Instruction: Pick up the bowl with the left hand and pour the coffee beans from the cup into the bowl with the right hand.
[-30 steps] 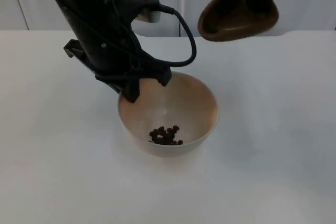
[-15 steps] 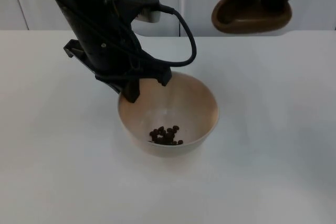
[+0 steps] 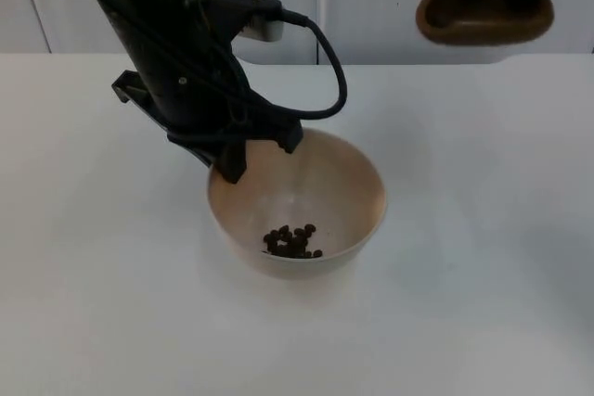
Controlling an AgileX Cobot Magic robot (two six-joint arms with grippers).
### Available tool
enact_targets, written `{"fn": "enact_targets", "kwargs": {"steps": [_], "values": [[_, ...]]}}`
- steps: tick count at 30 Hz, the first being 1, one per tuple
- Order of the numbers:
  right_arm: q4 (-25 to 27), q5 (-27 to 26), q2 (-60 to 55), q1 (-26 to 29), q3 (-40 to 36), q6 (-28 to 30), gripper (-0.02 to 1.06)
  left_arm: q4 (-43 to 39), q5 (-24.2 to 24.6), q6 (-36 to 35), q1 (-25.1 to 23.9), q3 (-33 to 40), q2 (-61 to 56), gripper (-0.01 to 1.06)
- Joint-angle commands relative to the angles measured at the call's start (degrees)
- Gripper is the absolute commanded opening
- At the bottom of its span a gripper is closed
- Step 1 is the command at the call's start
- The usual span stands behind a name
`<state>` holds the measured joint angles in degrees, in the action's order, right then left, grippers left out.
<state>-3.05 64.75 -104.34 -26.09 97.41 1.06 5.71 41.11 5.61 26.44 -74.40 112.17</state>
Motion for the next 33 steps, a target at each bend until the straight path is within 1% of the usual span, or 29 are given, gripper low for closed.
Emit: {"fn": "enact_targets", "kwargs": {"steps": [1,4,6,7,10,11,13,16,17,20,22,25,29,30,33], "values": [[0.4,-0.1,0.6,1.7,0.0,0.3,0.00,0.6,0.1,0.0,0.2,0.0,-0.3,0.00],[0.4,-0.6,0.6,4.6,-1.6,0.0,0.00,1.0,0.1,0.0,-0.4,0.0,-0.3,0.00],[0.4,-0.8,0.6,5.1,-2.3,-0.2,0.00,1.3,0.0,0.0,-0.5,0.0,-0.3,0.00],[0.5,-1.7,0.6,6.2,-4.1,-0.2,0.00,1.5,-0.3,0.0,-0.9,0.0,-0.3,0.00],[2.3,-6.8,0.6,9.1,-11.2,-0.2,0.00,2.7,-0.6,0.1,-1.9,0.0,-0.3,0.00],[2.3,-6.8,0.6,9.1,-11.2,-0.2,0.00,2.7,-0.6,0.1,-1.9,0.0,-0.3,0.00],[2.4,-10.6,0.6,10.2,-14.9,-1.1,0.00,2.8,-1.6,0.1,-2.6,0.0,-0.2,0.00],[2.2,-14.5,0.6,11.5,-19.4,-1.1,0.00,2.9,-2.8,0.1,-3.0,0.0,-0.2,0.00],[2.2,-14.5,0.6,11.5,-19.4,-1.1,0.00,2.9,-2.8,0.1,-3.0,0.0,-0.2,0.00],[0.8,-18.2,0.6,11.7,-22.8,-3.0,0.00,3.5,-3.7,0.1,-3.9,0.0,0.6,0.00],[0.9,-20.3,0.6,11.7,-24.1,-3.2,0.00,4.7,-3.7,0.1,-4.9,0.0,2.0,0.00],[1.2,-21.3,0.6,11.7,-24.8,-3.2,0.00,5.7,-3.7,0.6,-6.2,0.0,3.6,0.00],[0.0,-22.0,0.6,11.7,-25.0,-3.4,0.00,6.3,-3.9,0.8,-9.1,0.0,5.0,0.00],[0.0,-22.0,0.6,11.7,-25.0,-3.4,0.00,6.3,-3.9,0.8,-9.1,0.0,5.0,0.00],[-2.0,-23.3,0.6,11.7,-25.0,-6.0,0.00,6.3,-4.0,1.2,-11.3,0.0,4.9,0.00]]}}
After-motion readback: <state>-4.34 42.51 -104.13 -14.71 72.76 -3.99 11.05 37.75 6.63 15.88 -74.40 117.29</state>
